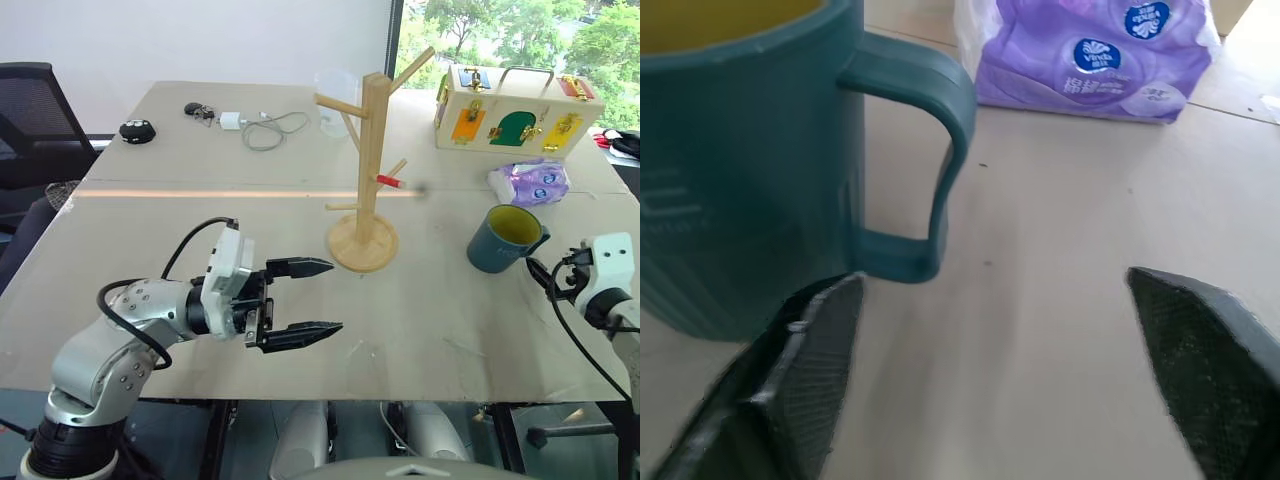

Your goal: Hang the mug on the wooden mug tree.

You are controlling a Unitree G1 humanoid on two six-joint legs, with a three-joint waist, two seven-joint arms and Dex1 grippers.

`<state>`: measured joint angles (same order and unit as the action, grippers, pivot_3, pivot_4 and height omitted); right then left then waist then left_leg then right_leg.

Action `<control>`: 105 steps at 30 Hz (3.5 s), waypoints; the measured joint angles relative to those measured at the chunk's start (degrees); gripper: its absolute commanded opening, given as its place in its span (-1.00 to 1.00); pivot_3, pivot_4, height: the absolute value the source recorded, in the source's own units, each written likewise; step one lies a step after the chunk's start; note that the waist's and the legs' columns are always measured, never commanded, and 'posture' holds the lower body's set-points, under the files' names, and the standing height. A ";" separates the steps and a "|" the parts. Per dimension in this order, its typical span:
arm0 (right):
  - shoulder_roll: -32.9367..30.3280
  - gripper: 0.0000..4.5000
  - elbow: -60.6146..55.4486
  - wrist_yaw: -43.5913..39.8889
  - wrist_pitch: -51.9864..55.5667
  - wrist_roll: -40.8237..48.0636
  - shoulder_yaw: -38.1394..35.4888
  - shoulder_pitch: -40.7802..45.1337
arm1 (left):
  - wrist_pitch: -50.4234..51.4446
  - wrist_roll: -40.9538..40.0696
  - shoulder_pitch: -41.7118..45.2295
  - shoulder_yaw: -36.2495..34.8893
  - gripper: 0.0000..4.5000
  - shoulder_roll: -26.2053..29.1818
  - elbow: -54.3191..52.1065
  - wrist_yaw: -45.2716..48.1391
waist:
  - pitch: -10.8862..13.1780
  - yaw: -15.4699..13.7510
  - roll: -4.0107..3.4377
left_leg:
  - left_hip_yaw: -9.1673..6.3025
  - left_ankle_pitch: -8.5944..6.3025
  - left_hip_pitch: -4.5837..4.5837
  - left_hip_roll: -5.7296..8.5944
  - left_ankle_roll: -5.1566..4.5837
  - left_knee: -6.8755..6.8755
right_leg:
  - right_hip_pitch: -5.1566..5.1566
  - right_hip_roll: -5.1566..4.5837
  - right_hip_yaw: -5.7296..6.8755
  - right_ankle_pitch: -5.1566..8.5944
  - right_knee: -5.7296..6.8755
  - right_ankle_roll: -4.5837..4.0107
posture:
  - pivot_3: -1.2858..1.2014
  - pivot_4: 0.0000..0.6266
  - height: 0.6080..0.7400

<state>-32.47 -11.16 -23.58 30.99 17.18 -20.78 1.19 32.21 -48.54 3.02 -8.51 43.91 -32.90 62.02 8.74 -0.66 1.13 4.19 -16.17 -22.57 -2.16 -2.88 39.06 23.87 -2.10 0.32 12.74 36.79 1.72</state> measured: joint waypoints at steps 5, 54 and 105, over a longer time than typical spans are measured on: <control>0.00 0.22 1.23 -0.59 -0.56 -0.12 0.51 1.54 | -0.54 0.00 -1.41 -0.45 1.00 0.02 -0.28 -0.60 | 0.00 -0.03 -0.01 | 0.00 0.00 -0.02 -0.01 0.00 0.00 | 0.00 0.01 -0.01 0.00 -0.01 -0.01 | 0.03 -0.52 1.00; -11.84 -0.99 -29.32 -5.13 30.16 23.96 13.89 26.50 | -7.78 -4.31 -10.04 -16.78 1.00 -1.00 9.40 5.36 | 0.16 0.47 -0.14 | -0.05 0.00 -0.16 -0.07 0.01 -0.02 | 0.17 -0.12 0.12 -0.01 -0.03 -0.03 | 0.03 -0.52 1.00; -13.69 -0.05 -18.39 -26.18 1.10 11.70 -1.59 -14.30 | -5.58 6.34 -21.61 -15.72 1.00 -3.34 9.68 -11.09 | 0.11 1.21 -0.01 | 0.08 -0.02 -0.12 -0.02 -0.02 -0.17 | 0.25 -0.13 0.03 0.14 -0.07 0.24 | 0.03 -0.52 1.00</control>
<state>-46.16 -29.54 -49.77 32.09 28.88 -22.37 -13.11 26.63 -42.19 -18.59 -24.23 40.57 -23.22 50.93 8.85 0.55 1.13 4.27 -16.19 -22.70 -2.18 -2.90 38.89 24.12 -2.24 0.35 12.88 36.72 1.96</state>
